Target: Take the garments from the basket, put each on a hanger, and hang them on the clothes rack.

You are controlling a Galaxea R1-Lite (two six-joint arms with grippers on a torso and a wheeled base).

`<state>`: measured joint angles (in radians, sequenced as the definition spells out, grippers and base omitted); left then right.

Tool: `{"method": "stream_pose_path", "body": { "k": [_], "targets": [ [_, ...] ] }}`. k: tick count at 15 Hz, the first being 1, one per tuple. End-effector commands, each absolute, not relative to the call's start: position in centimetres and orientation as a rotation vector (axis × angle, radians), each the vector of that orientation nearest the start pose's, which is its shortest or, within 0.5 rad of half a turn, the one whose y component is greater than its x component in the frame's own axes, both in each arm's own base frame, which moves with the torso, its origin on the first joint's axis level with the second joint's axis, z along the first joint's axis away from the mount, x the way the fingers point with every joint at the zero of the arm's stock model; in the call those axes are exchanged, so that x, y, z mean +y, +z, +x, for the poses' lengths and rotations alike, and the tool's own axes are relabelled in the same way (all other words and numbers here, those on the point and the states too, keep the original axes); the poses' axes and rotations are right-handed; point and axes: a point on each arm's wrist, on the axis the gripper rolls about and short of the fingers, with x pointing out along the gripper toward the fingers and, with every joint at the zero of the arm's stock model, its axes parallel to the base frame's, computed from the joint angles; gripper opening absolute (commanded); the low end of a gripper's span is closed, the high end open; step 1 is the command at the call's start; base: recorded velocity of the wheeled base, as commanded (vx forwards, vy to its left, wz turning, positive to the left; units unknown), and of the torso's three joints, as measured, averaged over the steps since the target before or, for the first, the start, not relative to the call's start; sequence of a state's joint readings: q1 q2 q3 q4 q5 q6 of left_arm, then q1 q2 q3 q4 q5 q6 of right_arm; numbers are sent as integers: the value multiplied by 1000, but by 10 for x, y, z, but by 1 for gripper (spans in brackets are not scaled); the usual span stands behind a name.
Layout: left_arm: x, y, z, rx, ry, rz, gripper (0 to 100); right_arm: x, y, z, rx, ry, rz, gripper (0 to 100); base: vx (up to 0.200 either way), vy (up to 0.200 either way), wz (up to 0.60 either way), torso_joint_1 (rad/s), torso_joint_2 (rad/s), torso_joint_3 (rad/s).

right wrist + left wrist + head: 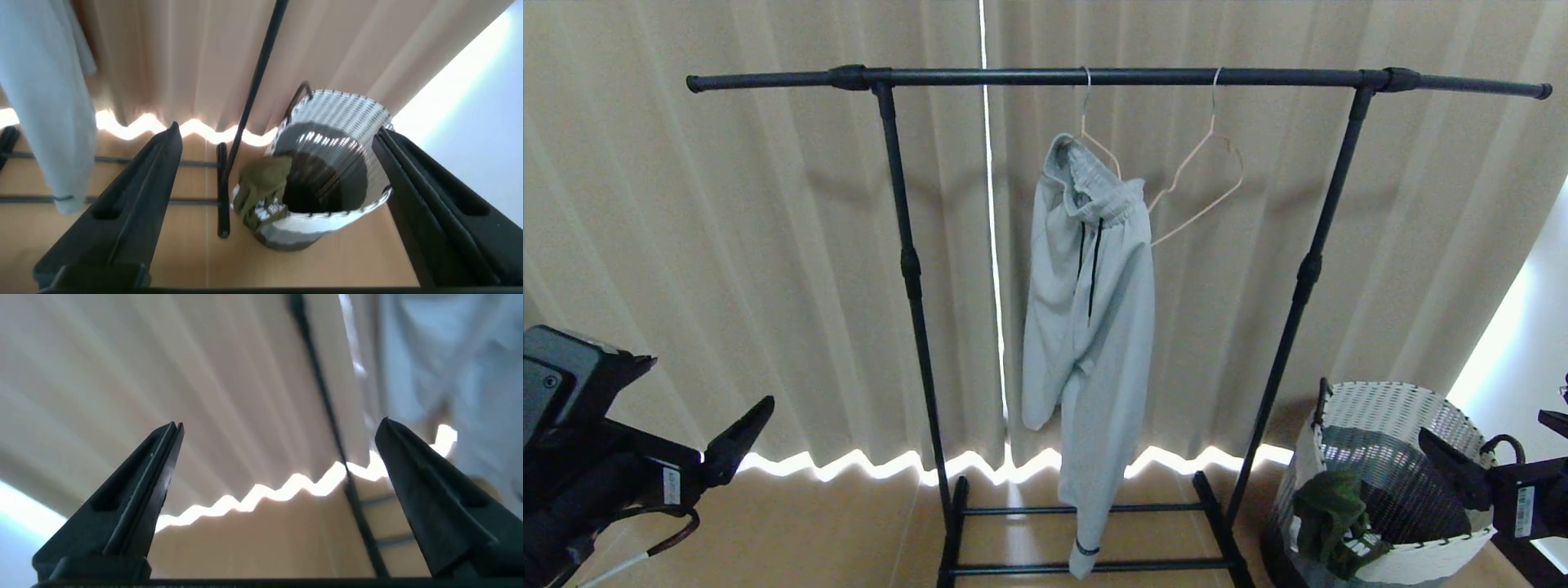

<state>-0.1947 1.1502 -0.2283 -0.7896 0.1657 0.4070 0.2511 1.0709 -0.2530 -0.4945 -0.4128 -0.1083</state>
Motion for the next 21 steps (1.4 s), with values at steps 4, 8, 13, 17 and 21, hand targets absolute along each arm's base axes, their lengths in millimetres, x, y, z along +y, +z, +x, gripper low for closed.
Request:
{"method": "stream_pose_path", "body": {
  "k": [4, 8, 13, 17, 21],
  "targets": [
    [-24, 163, 141, 131, -59, 434, 100, 23, 152, 125, 330, -141, -223, 100, 0, 0, 0, -195, 450, 257],
    [-24, 159, 140, 150, -62, 445, 100, 23, 151, 123, 330, -134, -230, 100, 0, 0, 0, -154, 389, 221],
    [-24, 158, 140, 154, -66, 446, 100, 22, 143, 120, 359, -132, -238, 100, 0, 0, 0, -20, 48, 32],
    [-24, 158, 140, 154, -67, 446, 100, 22, 142, 120, 365, -132, -241, 100, 0, -50, 0, -1, 1, 1],
    [-24, 158, 140, 155, -69, 446, 100, 22, 141, 120, 372, -130, -242, 100, 0, -200, 0, 4, 4, 6]
  ]
}}
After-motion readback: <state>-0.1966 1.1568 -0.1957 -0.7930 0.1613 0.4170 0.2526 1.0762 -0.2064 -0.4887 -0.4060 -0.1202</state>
